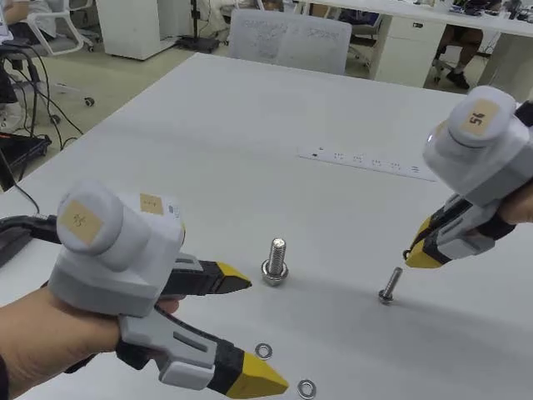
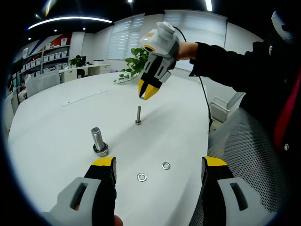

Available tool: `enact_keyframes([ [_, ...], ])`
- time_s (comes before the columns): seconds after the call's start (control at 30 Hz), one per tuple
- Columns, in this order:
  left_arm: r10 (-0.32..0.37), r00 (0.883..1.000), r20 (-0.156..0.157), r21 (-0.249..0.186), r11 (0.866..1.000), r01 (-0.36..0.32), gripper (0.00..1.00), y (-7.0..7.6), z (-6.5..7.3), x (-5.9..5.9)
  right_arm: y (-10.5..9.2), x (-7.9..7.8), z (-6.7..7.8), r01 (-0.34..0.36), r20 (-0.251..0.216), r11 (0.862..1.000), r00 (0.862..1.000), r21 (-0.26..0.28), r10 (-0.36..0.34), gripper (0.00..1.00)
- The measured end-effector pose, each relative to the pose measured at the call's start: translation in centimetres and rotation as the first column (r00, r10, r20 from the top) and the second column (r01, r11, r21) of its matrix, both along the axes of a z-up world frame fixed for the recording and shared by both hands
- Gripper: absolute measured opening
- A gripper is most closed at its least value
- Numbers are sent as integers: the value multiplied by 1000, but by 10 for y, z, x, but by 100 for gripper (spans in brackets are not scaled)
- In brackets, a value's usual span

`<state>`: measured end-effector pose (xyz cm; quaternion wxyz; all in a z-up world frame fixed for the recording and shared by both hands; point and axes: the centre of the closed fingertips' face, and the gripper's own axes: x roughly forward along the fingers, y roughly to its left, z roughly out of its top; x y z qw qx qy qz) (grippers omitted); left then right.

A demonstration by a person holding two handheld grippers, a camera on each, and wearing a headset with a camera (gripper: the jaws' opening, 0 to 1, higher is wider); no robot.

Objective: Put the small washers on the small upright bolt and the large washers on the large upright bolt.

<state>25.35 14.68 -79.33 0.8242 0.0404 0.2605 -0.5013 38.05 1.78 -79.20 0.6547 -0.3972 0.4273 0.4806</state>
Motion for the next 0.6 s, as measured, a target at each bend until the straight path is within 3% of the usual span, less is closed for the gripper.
enact_keyframes([
  [0.6,1,1000,3,-6,1000,-1,73,0,2,0,0,2,-14,-3,-28,1000,1000,-22,3,12],
])
